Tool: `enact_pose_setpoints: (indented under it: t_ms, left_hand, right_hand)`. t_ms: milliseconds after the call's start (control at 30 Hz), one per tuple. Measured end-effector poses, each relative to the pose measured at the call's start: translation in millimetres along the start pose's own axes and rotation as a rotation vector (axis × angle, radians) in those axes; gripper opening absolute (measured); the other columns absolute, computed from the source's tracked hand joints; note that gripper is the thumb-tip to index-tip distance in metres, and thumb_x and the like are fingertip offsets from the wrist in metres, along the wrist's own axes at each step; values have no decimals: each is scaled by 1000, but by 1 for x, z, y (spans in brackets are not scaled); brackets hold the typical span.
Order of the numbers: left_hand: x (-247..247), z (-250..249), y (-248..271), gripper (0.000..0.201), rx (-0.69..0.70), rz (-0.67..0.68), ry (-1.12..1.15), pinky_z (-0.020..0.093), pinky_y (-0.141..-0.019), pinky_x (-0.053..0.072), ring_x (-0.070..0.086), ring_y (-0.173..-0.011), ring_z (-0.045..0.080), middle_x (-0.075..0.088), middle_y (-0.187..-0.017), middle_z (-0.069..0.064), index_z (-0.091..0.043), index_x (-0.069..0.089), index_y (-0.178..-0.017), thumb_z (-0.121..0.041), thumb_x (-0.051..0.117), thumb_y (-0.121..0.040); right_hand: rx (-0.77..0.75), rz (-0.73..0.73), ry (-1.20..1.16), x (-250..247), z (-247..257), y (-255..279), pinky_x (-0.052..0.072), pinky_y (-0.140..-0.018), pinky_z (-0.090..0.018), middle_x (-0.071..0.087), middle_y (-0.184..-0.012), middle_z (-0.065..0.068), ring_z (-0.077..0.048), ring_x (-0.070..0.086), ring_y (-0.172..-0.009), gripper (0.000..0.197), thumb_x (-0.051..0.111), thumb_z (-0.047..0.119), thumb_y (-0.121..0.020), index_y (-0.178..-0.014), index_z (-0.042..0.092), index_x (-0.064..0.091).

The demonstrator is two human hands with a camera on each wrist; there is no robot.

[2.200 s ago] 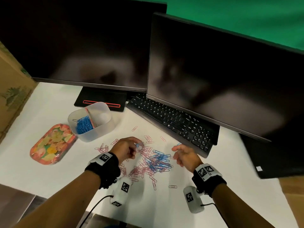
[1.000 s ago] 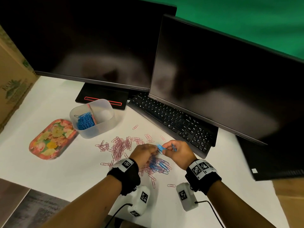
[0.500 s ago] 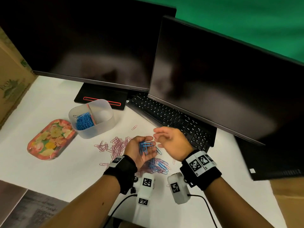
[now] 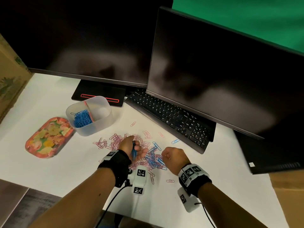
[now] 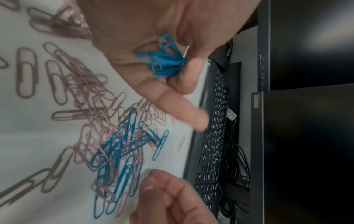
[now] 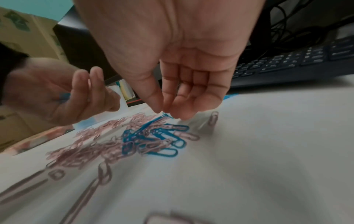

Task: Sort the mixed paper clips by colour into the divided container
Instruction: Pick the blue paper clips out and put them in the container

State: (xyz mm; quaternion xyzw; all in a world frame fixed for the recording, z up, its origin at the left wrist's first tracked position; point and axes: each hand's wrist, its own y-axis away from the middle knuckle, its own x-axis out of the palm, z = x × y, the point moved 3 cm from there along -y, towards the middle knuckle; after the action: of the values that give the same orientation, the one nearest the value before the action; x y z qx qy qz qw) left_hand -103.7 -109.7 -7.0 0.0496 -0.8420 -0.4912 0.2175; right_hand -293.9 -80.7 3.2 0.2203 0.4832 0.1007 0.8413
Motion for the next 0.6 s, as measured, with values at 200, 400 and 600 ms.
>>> enact_pose_setpoints:
  t_ms: [200, 400, 600]
  left_hand:
    - [1, -7, -1, 30, -3, -29, -315, 15, -38, 18, 23, -34, 12, 28, -45, -3, -18, 39, -64, -25, 39, -94]
    - [25, -12, -2, 10, 484, -132, -1197, 26, -75, 51, 64, -87, 22, 68, -88, 3, -19, 64, -77, -24, 63, -85]
    - [46, -1, -18, 15, 552, -129, -1635, 30, -81, 53, 63, -95, 24, 67, -102, 1, -22, 66, -97, -32, 61, -87]
  right_hand:
    - [-6, -19, 100, -5, 18, -29, 53, -88, -33, 65, -109, -3, -22, 63, -102, 26, 58, 27, -91, -116, 22, 60]
    - [57, 17, 215, 2, 27, -43, 54, -84, -32, 64, -114, -8, -25, 61, -106, 22, 54, 23, -92, -107, 14, 67]
    - [68, 4, 234, 3, 24, -39, 55, -82, -31, 64, -114, -7, -24, 63, -106, 20, 53, 17, -93, -110, 15, 64]
